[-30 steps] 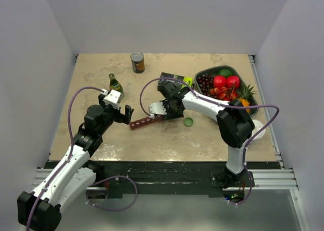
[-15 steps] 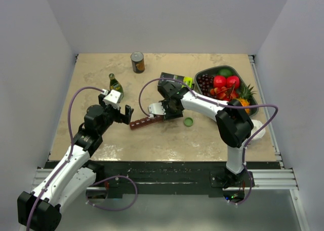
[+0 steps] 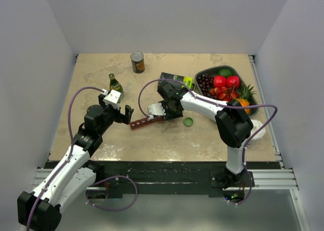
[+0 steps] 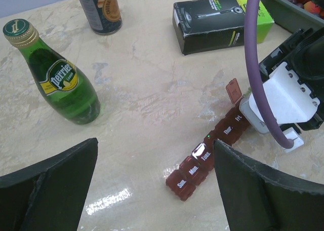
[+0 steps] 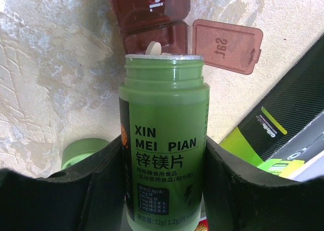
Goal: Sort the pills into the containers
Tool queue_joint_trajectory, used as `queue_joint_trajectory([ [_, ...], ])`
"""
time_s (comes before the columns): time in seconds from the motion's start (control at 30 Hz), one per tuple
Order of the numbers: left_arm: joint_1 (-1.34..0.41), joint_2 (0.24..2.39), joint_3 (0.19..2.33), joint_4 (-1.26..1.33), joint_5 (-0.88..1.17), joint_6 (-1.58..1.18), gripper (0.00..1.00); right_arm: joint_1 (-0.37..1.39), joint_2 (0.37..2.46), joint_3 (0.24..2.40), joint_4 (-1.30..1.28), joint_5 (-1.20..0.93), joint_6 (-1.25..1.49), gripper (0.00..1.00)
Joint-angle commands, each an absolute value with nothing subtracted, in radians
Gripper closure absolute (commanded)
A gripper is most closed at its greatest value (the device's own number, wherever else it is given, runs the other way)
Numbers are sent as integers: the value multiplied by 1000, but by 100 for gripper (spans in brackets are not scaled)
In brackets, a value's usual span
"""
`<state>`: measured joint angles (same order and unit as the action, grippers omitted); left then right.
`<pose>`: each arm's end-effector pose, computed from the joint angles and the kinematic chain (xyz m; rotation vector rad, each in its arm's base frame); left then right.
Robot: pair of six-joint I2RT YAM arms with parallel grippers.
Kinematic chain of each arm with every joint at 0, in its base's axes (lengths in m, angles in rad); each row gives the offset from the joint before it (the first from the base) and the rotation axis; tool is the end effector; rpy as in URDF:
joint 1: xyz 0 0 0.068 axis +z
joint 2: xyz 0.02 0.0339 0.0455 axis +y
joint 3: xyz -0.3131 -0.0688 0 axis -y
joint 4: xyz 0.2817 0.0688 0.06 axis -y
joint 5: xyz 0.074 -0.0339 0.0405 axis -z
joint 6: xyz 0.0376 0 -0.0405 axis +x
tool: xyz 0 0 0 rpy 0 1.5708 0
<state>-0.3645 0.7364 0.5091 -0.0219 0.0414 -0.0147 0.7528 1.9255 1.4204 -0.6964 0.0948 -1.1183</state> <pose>0.1715 -0.0671 0.2912 0.3475 1.7972 -0.3054 0.3268 0.3013 0.2194 -2.2287 1.6736 -0.2246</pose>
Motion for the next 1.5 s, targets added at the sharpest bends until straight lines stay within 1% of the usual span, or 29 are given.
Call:
queue_joint_trajectory([
  [0.0, -359, 729, 529, 2, 49, -5, 0, 759, 1927, 1453, -706, 121, -1135, 97],
  [1.47, -359, 729, 531, 2, 49, 21, 0, 784, 1936, 1467, -716, 170, -1150, 97],
])
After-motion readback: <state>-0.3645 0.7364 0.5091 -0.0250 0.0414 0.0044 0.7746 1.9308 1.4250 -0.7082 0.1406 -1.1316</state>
